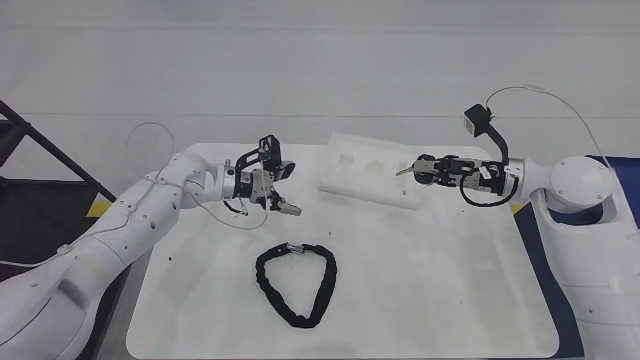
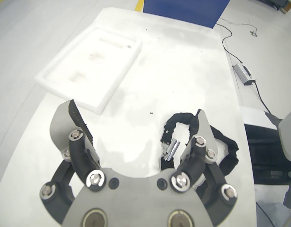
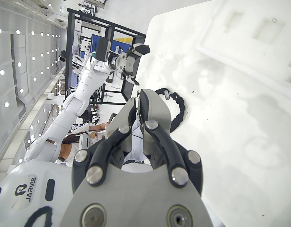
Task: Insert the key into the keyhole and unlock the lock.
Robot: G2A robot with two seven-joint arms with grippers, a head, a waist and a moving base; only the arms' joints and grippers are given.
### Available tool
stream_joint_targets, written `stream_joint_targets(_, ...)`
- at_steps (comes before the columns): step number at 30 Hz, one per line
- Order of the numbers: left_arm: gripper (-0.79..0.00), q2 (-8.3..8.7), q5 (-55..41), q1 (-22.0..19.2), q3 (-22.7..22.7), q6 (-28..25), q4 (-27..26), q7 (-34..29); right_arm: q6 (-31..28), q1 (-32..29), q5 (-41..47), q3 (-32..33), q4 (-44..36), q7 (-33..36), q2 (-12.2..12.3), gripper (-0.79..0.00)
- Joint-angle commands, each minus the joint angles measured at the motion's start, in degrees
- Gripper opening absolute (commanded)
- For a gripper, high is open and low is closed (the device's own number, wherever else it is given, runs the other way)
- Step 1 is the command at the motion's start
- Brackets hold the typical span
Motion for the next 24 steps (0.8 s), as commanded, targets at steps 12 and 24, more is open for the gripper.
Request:
stream_joint_targets(12, 0.000, -3.22, 13.47, -0.58, 6.23, -0.17, 2.14, 2.69, 0.00, 0.00, 0.00, 0.00, 0.00, 0.00, 0.00, -0.785)
stream_joint_targets(24, 0.000, -3.22, 15.61, -2.29, 7.90, -0.17, 2.23, 5.58, 0.00, 0.00, 0.00, 0.00, 0.00, 0.00, 0.00, -0.785)
